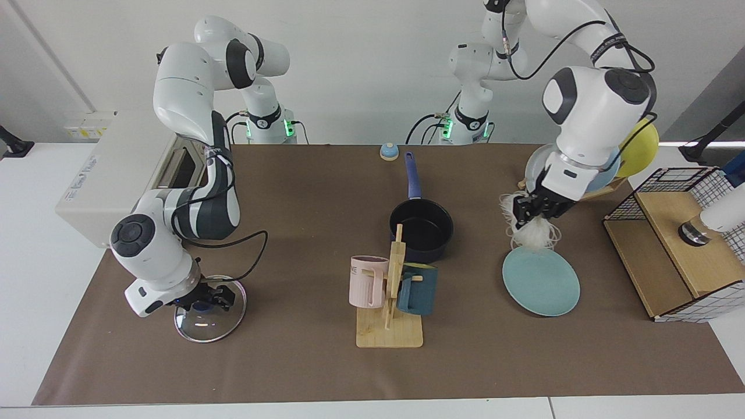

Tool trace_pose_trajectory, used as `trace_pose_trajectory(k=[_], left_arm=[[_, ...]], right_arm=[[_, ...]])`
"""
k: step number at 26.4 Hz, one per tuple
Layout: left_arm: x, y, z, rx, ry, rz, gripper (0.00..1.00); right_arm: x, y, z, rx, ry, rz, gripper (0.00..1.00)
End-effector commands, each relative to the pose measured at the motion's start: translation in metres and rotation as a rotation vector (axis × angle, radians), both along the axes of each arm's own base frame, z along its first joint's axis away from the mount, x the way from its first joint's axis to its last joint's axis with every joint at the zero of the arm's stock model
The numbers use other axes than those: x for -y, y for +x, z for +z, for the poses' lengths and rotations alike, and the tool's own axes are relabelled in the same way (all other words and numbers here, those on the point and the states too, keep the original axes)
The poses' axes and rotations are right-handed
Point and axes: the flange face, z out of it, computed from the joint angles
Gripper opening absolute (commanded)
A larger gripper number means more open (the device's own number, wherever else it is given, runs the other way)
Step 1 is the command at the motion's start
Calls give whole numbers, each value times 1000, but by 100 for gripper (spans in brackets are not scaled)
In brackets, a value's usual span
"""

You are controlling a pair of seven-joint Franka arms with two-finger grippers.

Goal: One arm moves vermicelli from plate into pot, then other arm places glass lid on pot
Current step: 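Carry the vermicelli into the pot while the right gripper lifts the lid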

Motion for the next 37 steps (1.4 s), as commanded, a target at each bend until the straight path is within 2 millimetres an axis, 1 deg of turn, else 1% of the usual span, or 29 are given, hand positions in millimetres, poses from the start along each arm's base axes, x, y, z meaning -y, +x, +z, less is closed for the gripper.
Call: trace_pose_trajectory(k=[1, 4, 7, 8, 9, 10, 11, 12, 13, 16, 17, 18, 19, 20, 22, 23, 24, 26, 27, 31, 33, 35, 36, 37], left_arm=[[49, -19, -6, -33, -13, 24, 0], [71, -36, -11, -21, -19, 4, 0], [84, -43, -20, -5, -27, 16, 0], [97, -46, -25, -9, -27, 7, 0], [109, -49, -32, -16, -24, -5, 0], [119, -52, -42, -22, -22, -14, 0], [126, -56, -48, -22, -22, -16, 0], [131, -61, -53, -28, -20, -18, 0], [133, -65, -54, -29, -21, -19, 0], [136, -68, -60, -37, -18, -22, 0], [138, -68, -68, -46, -15, -20, 0], [144, -69, -75, -43, -16, -16, 0], [149, -70, -85, -39, -17, -12, 0], [153, -71, -94, -36, -18, -10, 0], [154, -73, -106, -30, -19, -5, 0], [154, -74, -111, -33, -18, -5, 0], [155, -75, -115, -35, -16, -6, 0], [164, -76, -131, -55, -7, -18, 0], [168, -76, -134, -55, -7, -23, 0], [169, -78, -140, -63, -2, -26, 0], [172, -83, -148, -75, 2, -29, 0], [176, -86, -158, -73, 3, -35, 0], [176, -86, -163, -70, 3, -33, 4], [176, -85, -164, -69, 1, -32, 13]], right_arm=[[6, -13, -2, -14, -7, 46, 100], [6, -14, -2, -18, -8, 55, 100], [6, -14, -3, -25, -10, 57, 100], [6, -15, -3, -26, -13, 57, 100], [3, -14, -3, -26, -17, 61, 100], [1, -14, 1, -23, -26, 66, 100], [0, -14, 4, -19, -38, 70, 100], [0, -14, 4, -20, -49, 76, 100], [0, -14, 4, -20, -55, 78, 100], [1, -14, 4, -18, -54, 76, 99], [1, -14, 4, -17, -55, 78, 86], [1, -14, 4, -17, -57, 81, 59], [2, -14, 4, -17, -59, 83, 38], [1, -14, 4, -17, -59, 88, 27], [1, -14, 4, -17, -58, 87, 6], [1, -14, 5, -16, -58, 87, 0], [1, -14, 5, -15, -57, 87, 0], [3, -14, 5, -13, -57, 84, 0], [4, -13, 5, -11, -57, 82, 0], [7, -13, 8, -5, -57, 79, 0], [9, -13, 16, 5, -59, 75, 0], [8, -13, 30, 24, -58, 74, 0], [5, -14, 40, 33, -57, 74, 0], [1, -15, 48, 40, -55, 77, 0]])
